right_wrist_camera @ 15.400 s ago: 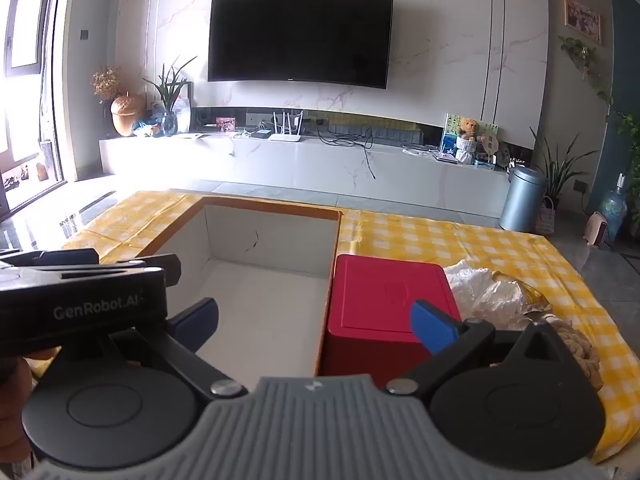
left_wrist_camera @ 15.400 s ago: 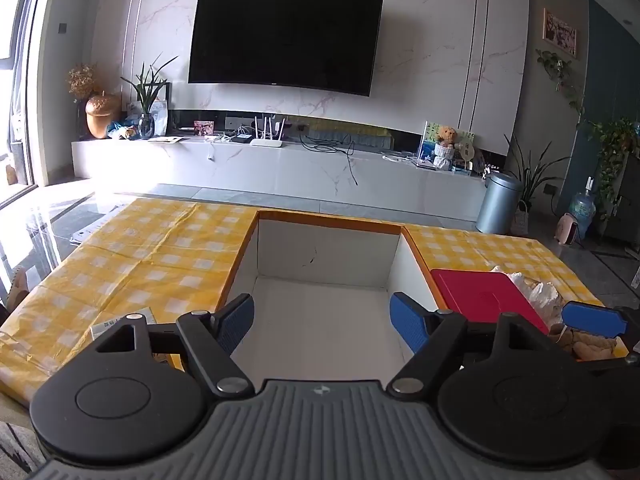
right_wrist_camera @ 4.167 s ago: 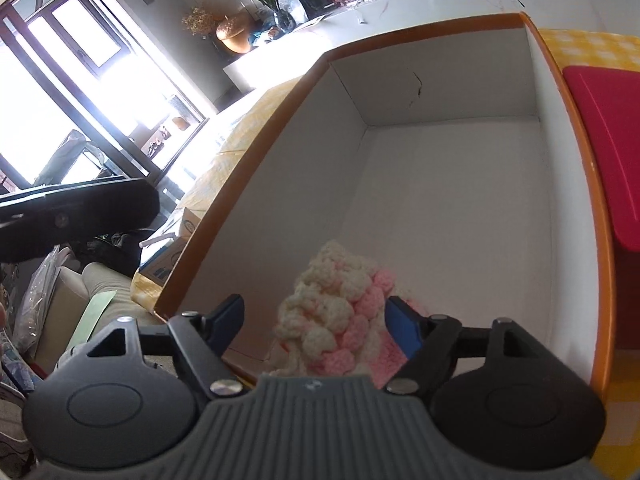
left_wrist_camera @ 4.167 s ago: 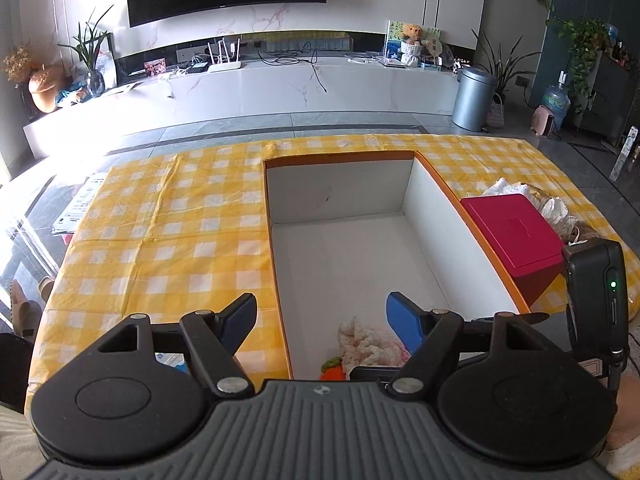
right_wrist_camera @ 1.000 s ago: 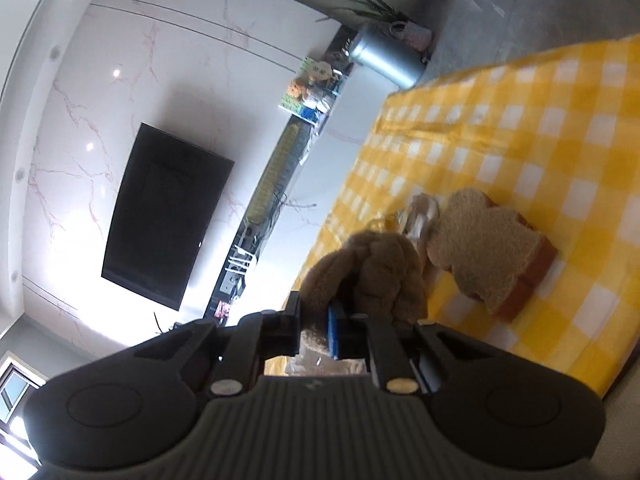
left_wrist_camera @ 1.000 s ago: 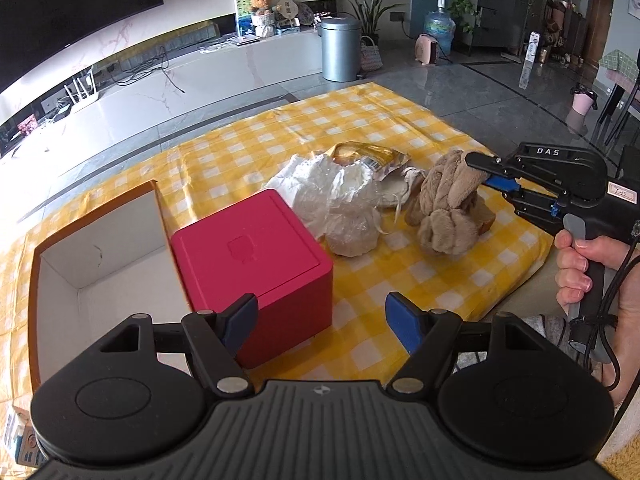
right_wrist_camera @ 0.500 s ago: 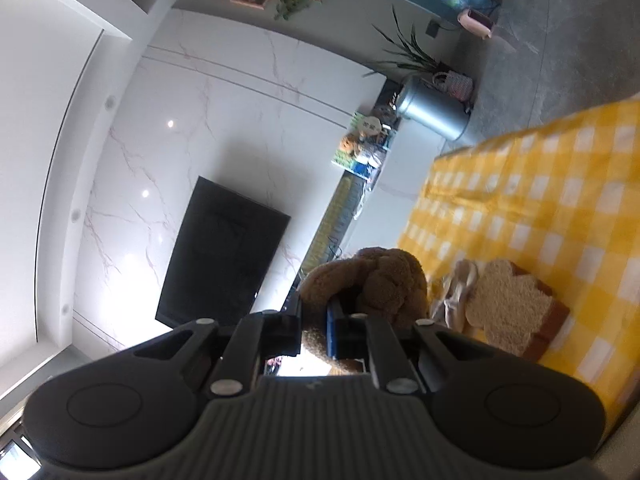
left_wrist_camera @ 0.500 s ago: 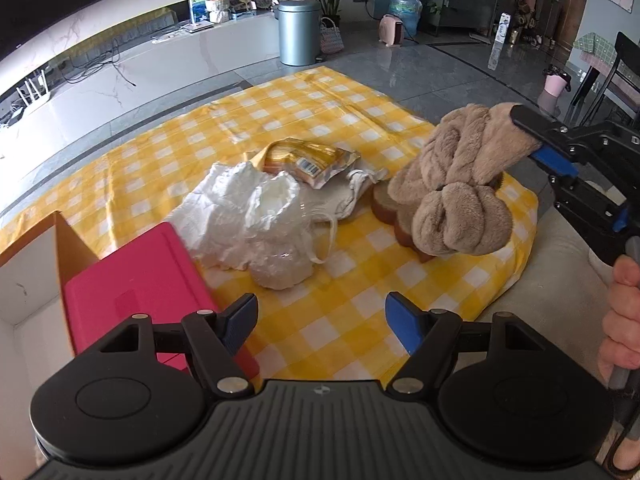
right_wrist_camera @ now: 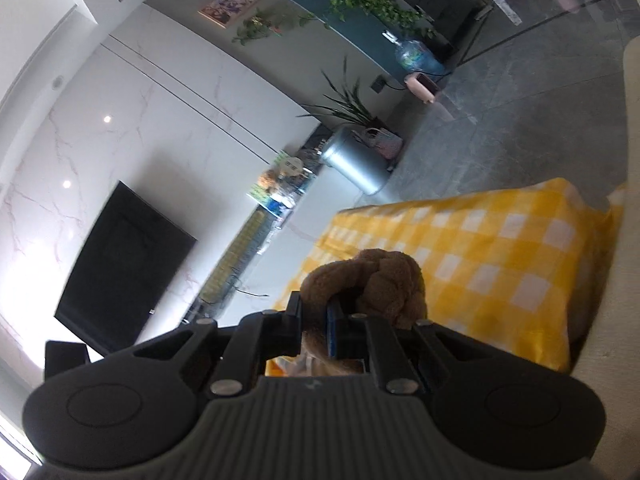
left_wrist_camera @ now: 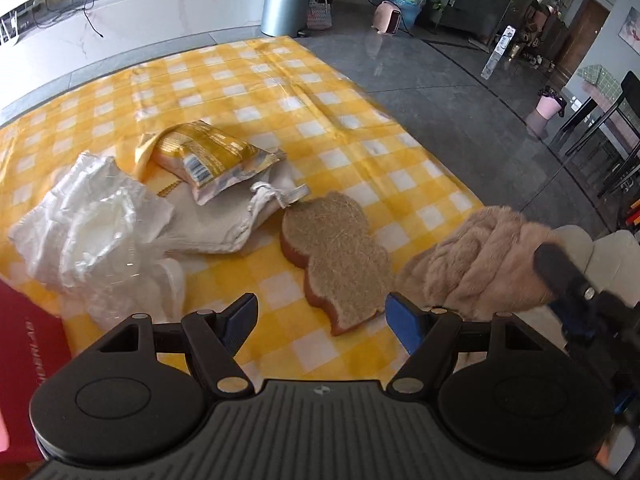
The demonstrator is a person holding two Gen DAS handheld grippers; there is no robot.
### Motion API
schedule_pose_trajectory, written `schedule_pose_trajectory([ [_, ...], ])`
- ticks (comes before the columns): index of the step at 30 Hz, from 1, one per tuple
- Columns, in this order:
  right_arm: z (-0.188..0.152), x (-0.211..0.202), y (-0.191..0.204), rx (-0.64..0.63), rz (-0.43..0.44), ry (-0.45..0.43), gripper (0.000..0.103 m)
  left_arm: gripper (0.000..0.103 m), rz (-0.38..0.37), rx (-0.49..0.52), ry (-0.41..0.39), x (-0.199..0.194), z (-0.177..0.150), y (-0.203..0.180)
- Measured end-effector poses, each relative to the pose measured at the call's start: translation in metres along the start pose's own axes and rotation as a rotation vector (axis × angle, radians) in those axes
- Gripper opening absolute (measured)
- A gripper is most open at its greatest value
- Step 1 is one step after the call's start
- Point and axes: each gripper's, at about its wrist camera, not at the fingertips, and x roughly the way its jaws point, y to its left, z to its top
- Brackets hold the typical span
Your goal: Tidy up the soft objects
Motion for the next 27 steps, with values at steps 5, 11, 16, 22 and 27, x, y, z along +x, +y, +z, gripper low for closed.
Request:
schedule_pose_trajectory([
  [5,0.003,-0.002,-0.013,-0.009,-0.032,-0.019,0.009,0.086,0.046,0.001,0.018,0.038,0.008,-0.024],
  [11,-0.002,0.004,-0.021,-0.072,-0.115,0.013,0.010,0.089,0.147,-0.047,-0.026,0.067,0.011,-0.041],
  [16,-0.003,0.004,-0.030,-0.041,-0.091,0.027,0.011,0.090,0.216,-0.002,-0.046,0.083,0.012,-0.049],
  [22,-0.011,0.017,-0.028,-0.143,-0.215,0.098,0.023,0.086,0.217,-0.017,-0.028,0.099,0.009,-0.044],
  [27,-0.018,0.030,-0.028,-0.209,-0.218,0.134,0.049,0.085,0.215,-0.027,-0.073,0.095,0.000,-0.043],
])
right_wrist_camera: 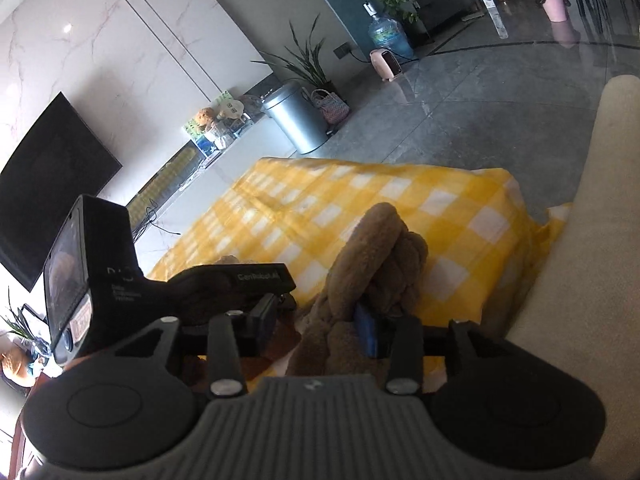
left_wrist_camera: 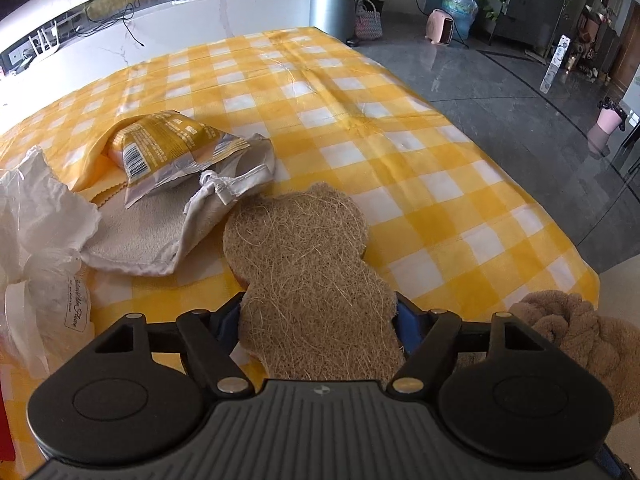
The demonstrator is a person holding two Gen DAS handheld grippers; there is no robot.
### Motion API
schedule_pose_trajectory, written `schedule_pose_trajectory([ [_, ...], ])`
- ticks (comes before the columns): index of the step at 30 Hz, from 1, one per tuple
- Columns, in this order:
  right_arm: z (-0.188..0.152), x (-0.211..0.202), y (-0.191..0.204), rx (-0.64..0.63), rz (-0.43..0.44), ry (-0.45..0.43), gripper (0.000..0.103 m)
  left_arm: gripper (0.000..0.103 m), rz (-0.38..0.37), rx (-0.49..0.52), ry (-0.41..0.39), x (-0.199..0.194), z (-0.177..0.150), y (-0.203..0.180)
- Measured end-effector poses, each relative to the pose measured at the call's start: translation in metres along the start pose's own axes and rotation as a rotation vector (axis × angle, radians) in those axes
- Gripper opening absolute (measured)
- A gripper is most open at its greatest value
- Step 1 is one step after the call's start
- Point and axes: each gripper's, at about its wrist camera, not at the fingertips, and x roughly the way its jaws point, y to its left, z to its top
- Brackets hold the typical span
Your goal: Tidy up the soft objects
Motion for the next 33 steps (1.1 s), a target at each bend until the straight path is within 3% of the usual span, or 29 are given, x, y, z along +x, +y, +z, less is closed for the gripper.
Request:
schedule_pose_trajectory([
  [3,-0.002,0.006,0.007,-0.041,-0.051,0.017,0.067,0.085,-0.003,0.001,0.002,-0.001,0.000,0.000],
  [5,-0.006,0.011,0.011,-0.080,-0.102,0.029,0.074,0.085,-0.012,0.002,0.002,-0.004,0.000,0.001],
  [7,-0.008,0.014,0.011,-0.103,-0.117,0.024,0.074,0.085,-0.012,0.015,-0.013,-0.008,-0.002,0.001],
  [9,-0.010,0.017,0.012,-0.132,-0.142,0.024,0.061,0.085,-0.008,0.024,-0.037,-0.013,-0.004,0.000],
  [11,-0.013,0.020,0.014,-0.175,-0.235,0.039,0.054,0.085,-0.019,0.026,-0.056,-0.021,-0.006,0.002],
  [13,-0.017,0.030,0.011,-0.186,-0.278,0.087,0.055,0.085,-0.023,0.039,-0.086,-0.030,-0.007,0.004],
  [17,-0.017,0.027,0.002,-0.136,-0.242,0.090,0.047,0.085,-0.019,0.058,-0.141,-0.051,-0.008,0.009],
  [23,-0.017,0.018,0.005,-0.140,-0.256,0.102,0.046,0.085,-0.066,0.062,-0.185,-0.088,-0.005,0.022],
  [28,-0.013,0.001,0.018,-0.153,-0.250,0.043,0.046,0.085,-0.113,0.117,-0.218,-0.123,-0.007,0.031],
  [33,-0.008,-0.017,0.027,-0.116,-0.151,0.001,0.047,0.085,-0.149,0.083,-0.233,-0.162,-0.006,0.055],
])
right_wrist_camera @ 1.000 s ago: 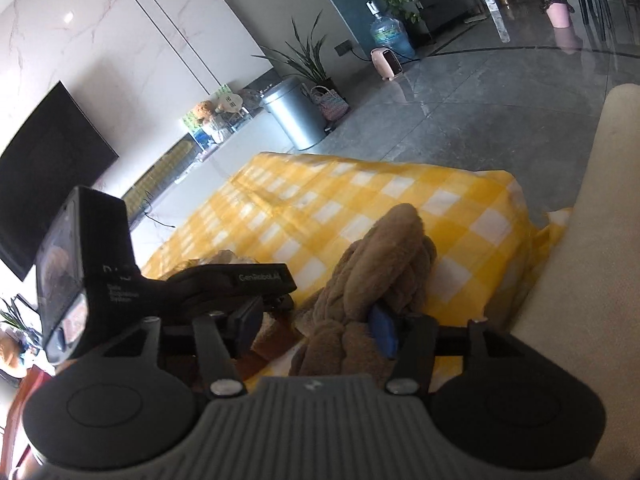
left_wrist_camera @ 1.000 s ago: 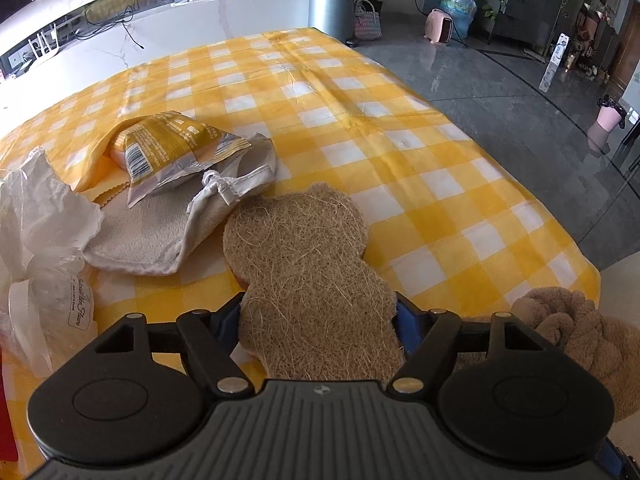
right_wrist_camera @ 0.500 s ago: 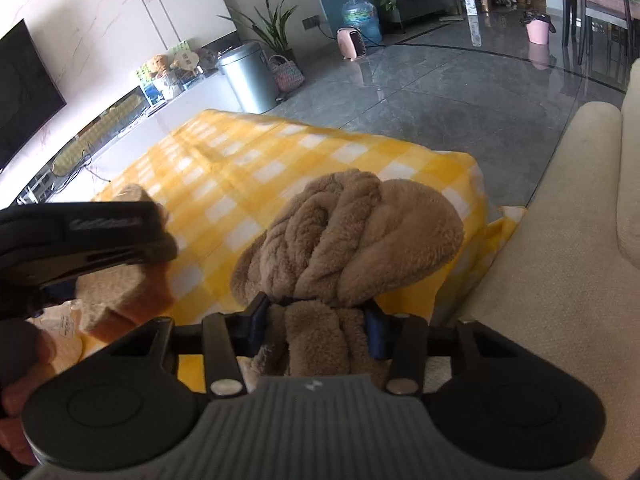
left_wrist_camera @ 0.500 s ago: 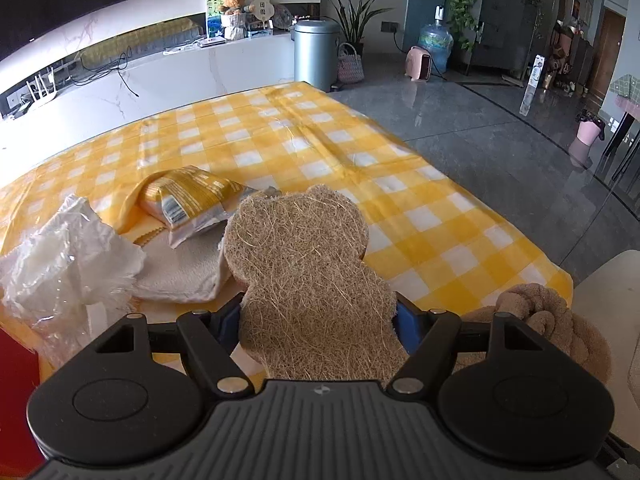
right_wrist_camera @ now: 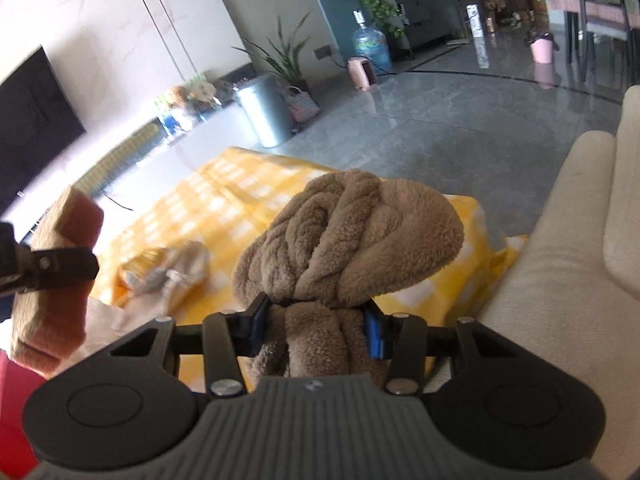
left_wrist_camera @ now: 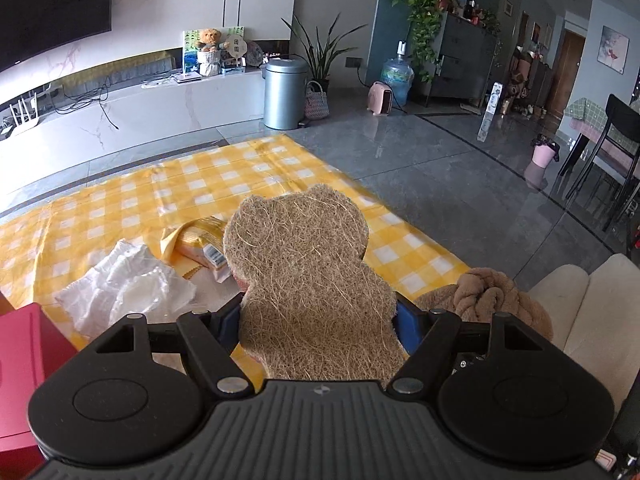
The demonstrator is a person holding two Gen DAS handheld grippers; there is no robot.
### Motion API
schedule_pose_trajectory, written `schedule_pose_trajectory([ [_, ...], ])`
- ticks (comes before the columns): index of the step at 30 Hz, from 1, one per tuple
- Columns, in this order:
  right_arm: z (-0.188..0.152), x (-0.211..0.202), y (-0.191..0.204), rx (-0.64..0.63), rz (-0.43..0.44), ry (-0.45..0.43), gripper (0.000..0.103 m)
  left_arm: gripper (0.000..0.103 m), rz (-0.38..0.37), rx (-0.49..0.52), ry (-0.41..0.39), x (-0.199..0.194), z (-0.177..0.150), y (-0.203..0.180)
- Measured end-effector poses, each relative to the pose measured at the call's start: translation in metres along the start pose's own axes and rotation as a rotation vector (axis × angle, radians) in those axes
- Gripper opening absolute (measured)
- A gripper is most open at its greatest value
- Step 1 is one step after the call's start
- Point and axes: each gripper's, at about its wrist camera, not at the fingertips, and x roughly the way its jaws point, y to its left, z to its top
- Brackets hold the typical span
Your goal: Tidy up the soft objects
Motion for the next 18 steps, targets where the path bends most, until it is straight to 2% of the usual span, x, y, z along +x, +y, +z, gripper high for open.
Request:
schedule_pose_trajectory([
  [7,0.011,-0.029,0.024,0.016,0.159,-0.061,0.047,0.085,0.056,0.008,-0.089,-0.074,0.003,0.042],
  [10,0.014,-0.042,0.037,0.031,0.267,-0.083,0.047,0.085,0.099,-0.013,-0.096,-0.103,-0.001,0.067],
  [12,0.015,-0.050,0.048,0.032,0.325,-0.091,0.047,0.085,0.121,-0.047,-0.095,-0.123,-0.006,0.091],
  [16,0.011,-0.063,0.083,-0.034,0.425,-0.072,0.047,0.085,0.119,-0.209,-0.078,-0.156,-0.023,0.153],
  [18,0.005,-0.066,0.101,-0.072,0.469,-0.048,0.047,0.085,0.157,-0.263,-0.095,-0.169,-0.033,0.180],
])
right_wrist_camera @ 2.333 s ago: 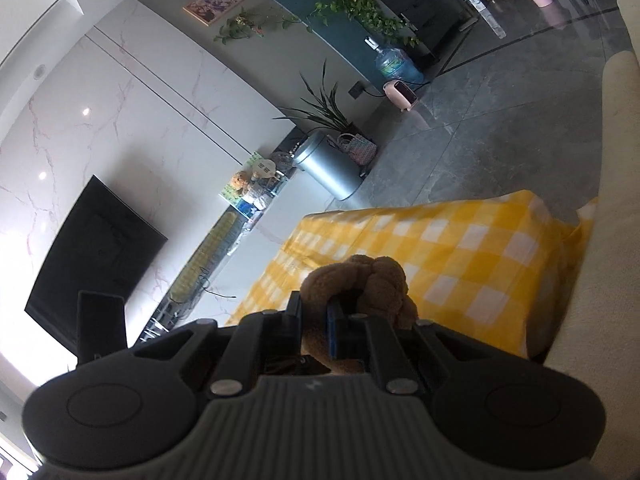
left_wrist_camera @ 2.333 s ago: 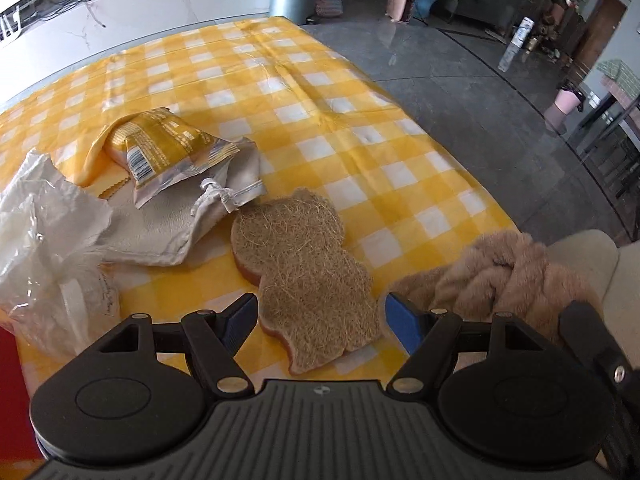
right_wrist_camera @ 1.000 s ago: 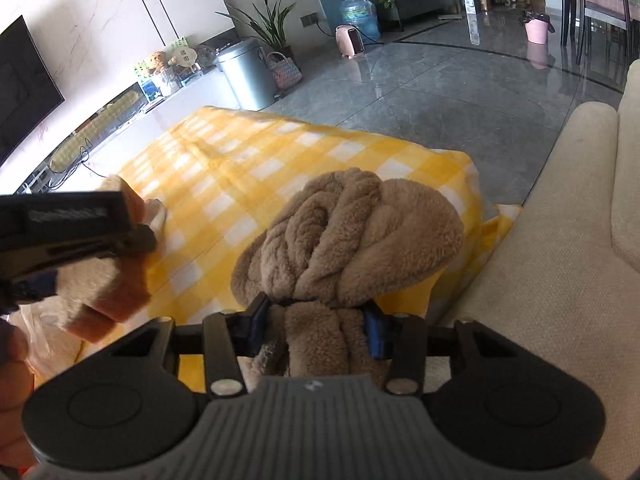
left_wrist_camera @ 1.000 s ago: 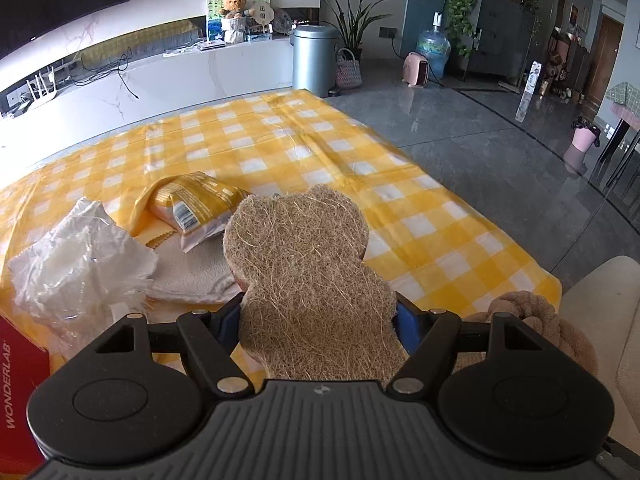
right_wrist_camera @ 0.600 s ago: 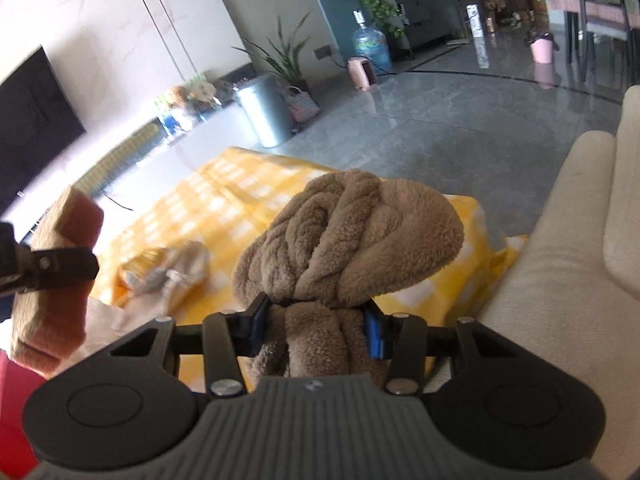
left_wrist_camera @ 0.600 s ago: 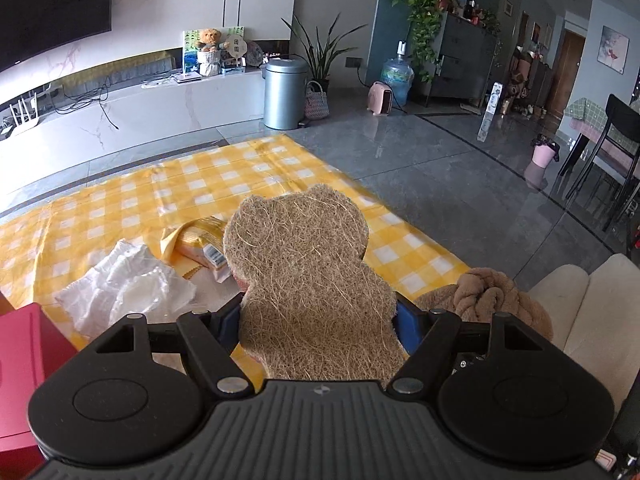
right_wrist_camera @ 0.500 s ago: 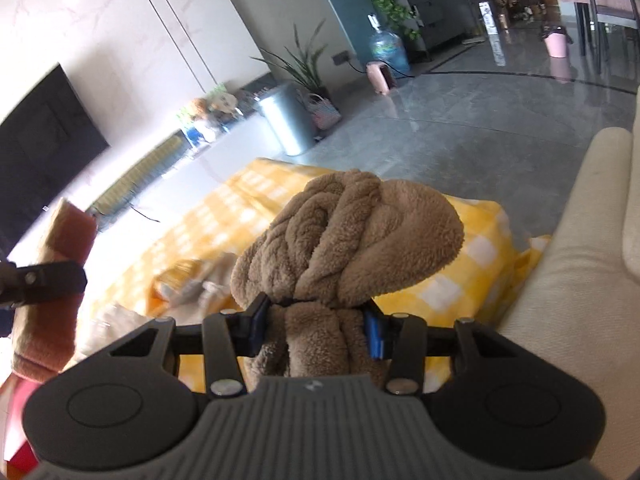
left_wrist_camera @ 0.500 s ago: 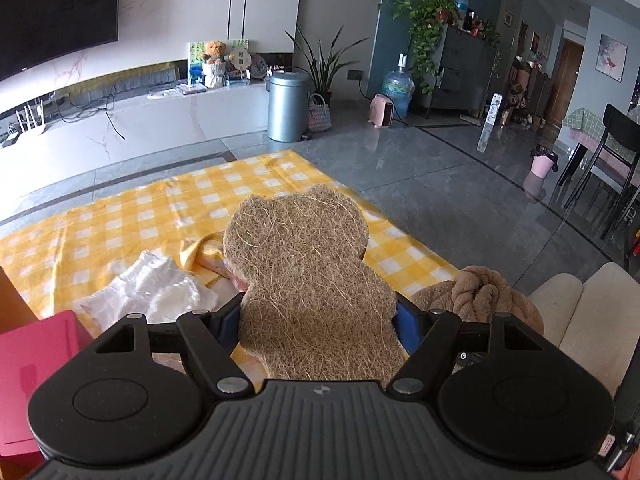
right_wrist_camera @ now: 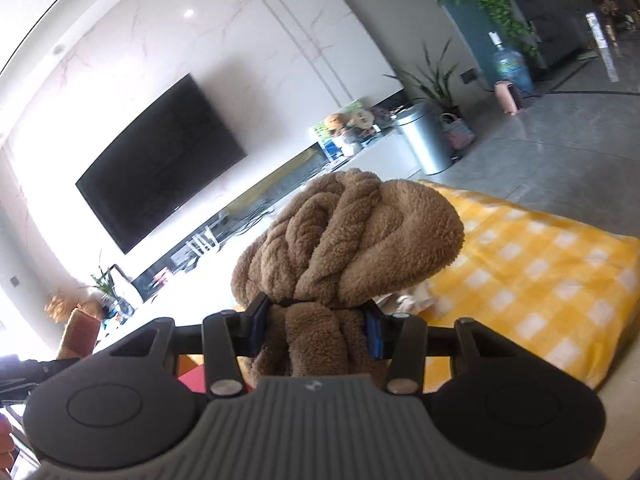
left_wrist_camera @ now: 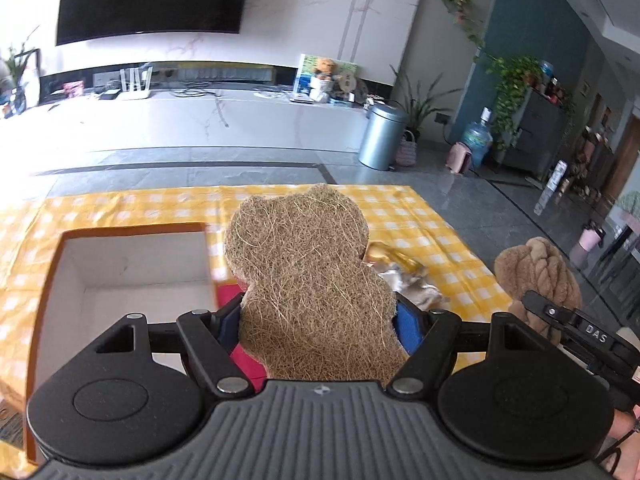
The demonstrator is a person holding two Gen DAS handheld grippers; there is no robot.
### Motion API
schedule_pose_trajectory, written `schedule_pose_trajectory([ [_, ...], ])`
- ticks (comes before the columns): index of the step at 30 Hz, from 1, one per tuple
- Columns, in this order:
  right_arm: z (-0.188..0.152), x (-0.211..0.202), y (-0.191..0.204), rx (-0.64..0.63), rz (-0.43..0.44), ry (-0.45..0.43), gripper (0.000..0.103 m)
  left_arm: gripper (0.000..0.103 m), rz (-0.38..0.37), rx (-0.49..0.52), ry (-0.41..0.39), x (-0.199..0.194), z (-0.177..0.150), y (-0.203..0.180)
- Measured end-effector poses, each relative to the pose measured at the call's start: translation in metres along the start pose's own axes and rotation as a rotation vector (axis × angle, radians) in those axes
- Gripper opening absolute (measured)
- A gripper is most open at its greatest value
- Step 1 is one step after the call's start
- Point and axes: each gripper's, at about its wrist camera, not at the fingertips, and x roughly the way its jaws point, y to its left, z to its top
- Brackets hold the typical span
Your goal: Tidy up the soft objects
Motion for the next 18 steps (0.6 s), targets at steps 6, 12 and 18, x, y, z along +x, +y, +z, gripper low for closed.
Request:
schedule_pose_trajectory([
  [6,-0.018,0.022,0.068,-0.085,0.133,0.097,0.047,0.085,0.139,-0.200,-0.038,-0.012,-0.010,0.084],
  [12,-0.046,0.035,0.142,-0.161,0.303,0.193,0.047,0.085,0.216,-0.288,-0.028,-0.019,-0.032,0.146],
  [18,-0.094,0.067,0.209,-0.249,0.309,0.320,0.047,0.085,0.135,-0.368,-0.023,-0.033,-0.050,0.190],
])
